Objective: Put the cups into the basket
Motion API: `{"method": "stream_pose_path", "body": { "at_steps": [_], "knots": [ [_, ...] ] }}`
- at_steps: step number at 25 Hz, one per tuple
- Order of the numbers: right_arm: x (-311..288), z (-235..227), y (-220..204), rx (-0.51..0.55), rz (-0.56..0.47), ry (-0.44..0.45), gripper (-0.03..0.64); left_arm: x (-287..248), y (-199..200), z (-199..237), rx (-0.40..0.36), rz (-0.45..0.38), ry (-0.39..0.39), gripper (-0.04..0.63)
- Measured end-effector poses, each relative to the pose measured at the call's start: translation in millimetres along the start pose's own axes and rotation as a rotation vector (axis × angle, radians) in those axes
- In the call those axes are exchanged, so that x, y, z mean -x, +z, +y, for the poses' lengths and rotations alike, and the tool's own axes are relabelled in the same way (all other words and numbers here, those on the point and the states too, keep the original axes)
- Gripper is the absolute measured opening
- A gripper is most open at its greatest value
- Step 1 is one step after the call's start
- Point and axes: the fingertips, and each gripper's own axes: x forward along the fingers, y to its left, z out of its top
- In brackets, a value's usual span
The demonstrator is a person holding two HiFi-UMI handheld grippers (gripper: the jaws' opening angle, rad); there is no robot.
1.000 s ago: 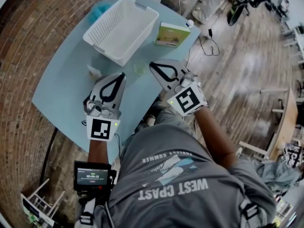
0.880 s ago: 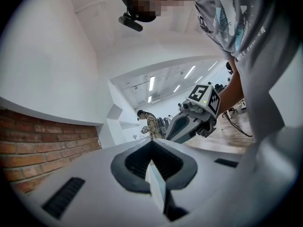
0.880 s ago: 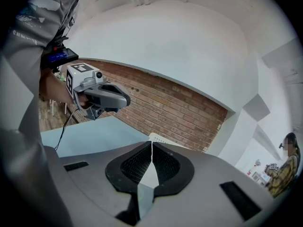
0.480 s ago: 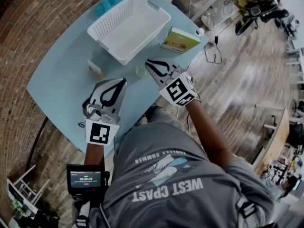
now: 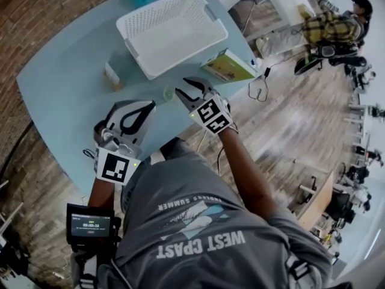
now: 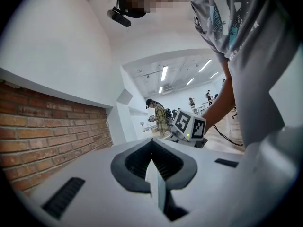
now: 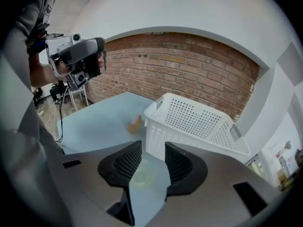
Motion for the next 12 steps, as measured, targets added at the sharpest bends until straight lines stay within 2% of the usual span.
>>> {"method": "stream_pose_path", "body": {
  "at_steps": [12],
  "knots": [
    [-53.5, 10.9, -45.7, 0.032, 0.194, 0.131, 0.149, 11.0, -14.7, 15.9, 0.070, 0.025, 0.088, 0.000]
  ]
}}
